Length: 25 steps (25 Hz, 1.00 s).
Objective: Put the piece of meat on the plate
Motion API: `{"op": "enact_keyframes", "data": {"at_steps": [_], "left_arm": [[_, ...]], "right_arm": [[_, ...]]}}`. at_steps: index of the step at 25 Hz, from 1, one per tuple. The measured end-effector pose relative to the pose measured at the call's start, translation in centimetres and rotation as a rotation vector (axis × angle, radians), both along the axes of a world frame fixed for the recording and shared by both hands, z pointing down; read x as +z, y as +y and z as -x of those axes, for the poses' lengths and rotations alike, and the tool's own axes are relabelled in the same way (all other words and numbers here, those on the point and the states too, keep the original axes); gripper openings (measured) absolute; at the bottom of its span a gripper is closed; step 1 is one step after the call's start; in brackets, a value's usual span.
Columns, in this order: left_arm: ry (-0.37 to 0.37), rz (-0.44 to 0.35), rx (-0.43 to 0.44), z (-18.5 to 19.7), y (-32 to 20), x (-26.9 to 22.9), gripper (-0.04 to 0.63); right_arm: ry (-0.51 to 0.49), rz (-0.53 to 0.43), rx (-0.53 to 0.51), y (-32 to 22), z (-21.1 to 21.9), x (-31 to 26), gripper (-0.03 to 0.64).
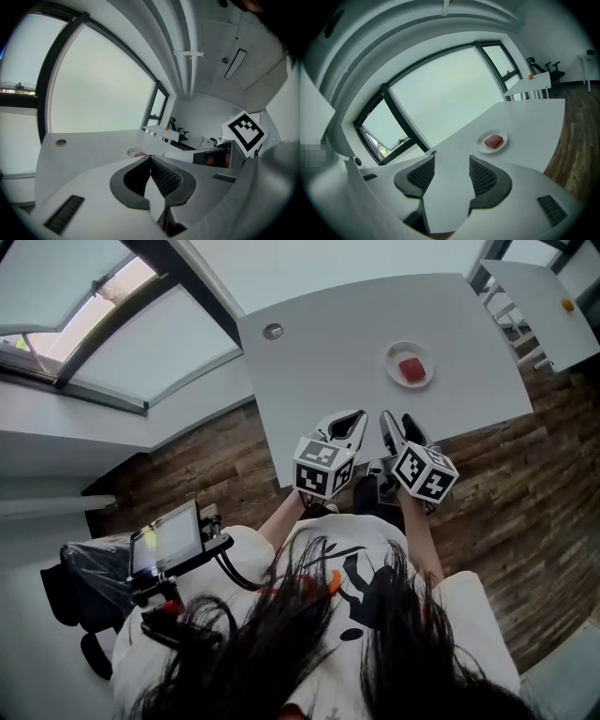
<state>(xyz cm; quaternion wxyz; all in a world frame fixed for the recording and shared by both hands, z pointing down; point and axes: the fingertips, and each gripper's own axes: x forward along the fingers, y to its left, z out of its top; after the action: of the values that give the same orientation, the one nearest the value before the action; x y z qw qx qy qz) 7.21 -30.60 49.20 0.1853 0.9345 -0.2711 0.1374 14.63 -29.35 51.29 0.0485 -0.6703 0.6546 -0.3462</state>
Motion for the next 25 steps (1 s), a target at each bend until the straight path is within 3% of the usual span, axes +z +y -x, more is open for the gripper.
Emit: {"op": "enact_keyframes", "data": {"at_steps": [5, 13, 25], "left_arm": [[0.028, 0.004, -0.006, 1.2, 1.1, -0.9, 0.006], [0.023, 0.079, 0.039, 1.8, 5.2, 1.3, 0.006], [0.017, 0.137, 0.002, 5.0, 10.6, 3.0, 0.006]], "right_arm": [[-0.012, -0.008, 0.042, 2.8, 1.2, -0.9, 0.238], [-0.043, 0.022, 0.117, 6.9, 1.3, -0.8, 0.238], [-0.061, 0.044, 0.108, 12.7, 3.9, -0.4, 0.238]]}}
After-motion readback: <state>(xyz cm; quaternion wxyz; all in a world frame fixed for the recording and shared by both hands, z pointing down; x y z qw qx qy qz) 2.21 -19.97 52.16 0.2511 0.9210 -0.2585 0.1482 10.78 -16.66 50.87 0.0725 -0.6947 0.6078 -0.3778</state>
